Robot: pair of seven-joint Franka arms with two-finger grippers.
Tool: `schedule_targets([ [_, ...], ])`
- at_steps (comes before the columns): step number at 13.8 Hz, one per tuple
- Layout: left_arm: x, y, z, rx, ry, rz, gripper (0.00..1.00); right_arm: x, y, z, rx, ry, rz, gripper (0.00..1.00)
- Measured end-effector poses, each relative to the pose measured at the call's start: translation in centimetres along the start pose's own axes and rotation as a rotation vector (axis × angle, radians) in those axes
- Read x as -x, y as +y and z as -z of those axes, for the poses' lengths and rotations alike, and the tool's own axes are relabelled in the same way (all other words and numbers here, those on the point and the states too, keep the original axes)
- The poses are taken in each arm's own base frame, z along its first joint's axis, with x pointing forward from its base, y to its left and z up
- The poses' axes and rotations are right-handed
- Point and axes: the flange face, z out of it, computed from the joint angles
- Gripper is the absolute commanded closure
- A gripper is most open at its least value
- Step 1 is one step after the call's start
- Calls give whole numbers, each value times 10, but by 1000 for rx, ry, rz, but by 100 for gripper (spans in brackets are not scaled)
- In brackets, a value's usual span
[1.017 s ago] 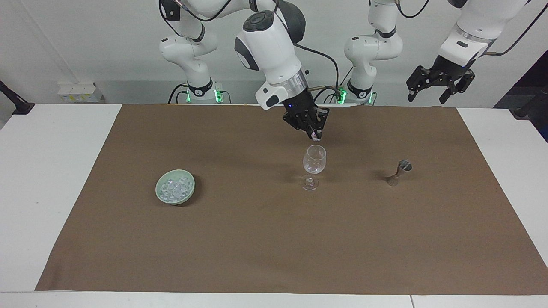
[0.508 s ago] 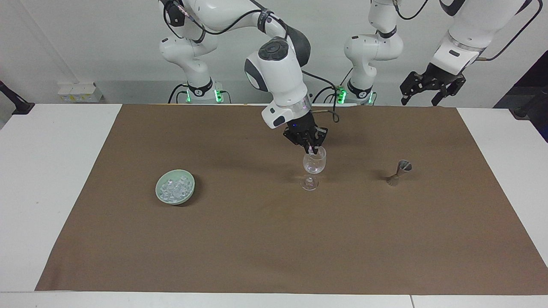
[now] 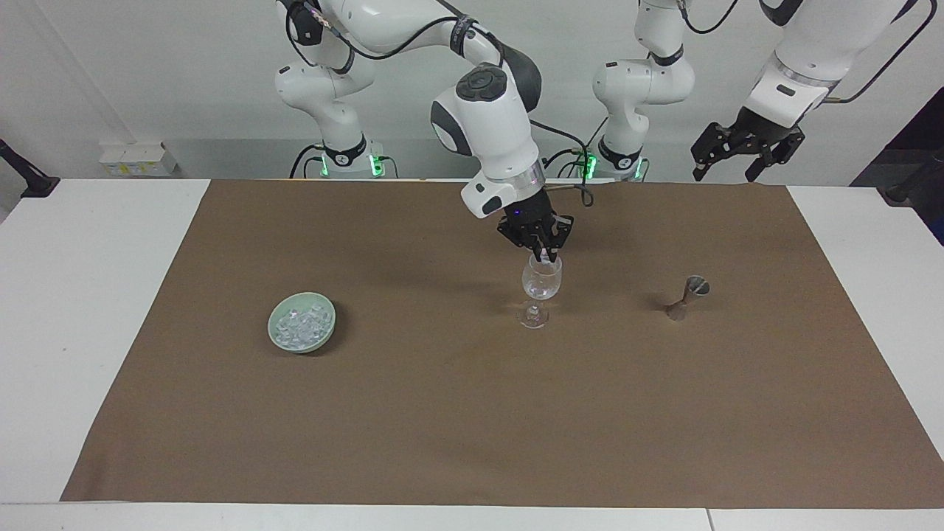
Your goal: Pour wine and add ice with both arms
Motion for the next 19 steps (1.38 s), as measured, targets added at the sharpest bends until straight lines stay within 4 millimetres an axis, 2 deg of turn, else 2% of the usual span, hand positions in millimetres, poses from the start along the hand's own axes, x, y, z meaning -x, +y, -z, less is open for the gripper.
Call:
schedule_targets([
  [2, 0, 0, 1, 0, 2, 1, 0, 0, 0, -1, 0, 2, 0, 53],
  [7, 1, 0, 10, 2, 21, 3, 0, -1, 0, 1, 5, 21, 15, 52],
  [10, 2, -1, 14, 2, 30, 4, 0, -6, -1, 7, 6, 50, 26, 43],
  [12, 1, -2, 14, 3, 30, 6, 0, -15, 2, 24, -5, 76, 18, 42],
  [15, 1, -2, 14, 3, 30, 7, 0, -31, 15, 64, -6, 103, -12, 39],
  [19, 1, -3, 14, 3, 30, 9, 0, -37, 35, 113, 39, 105, -26, 35],
])
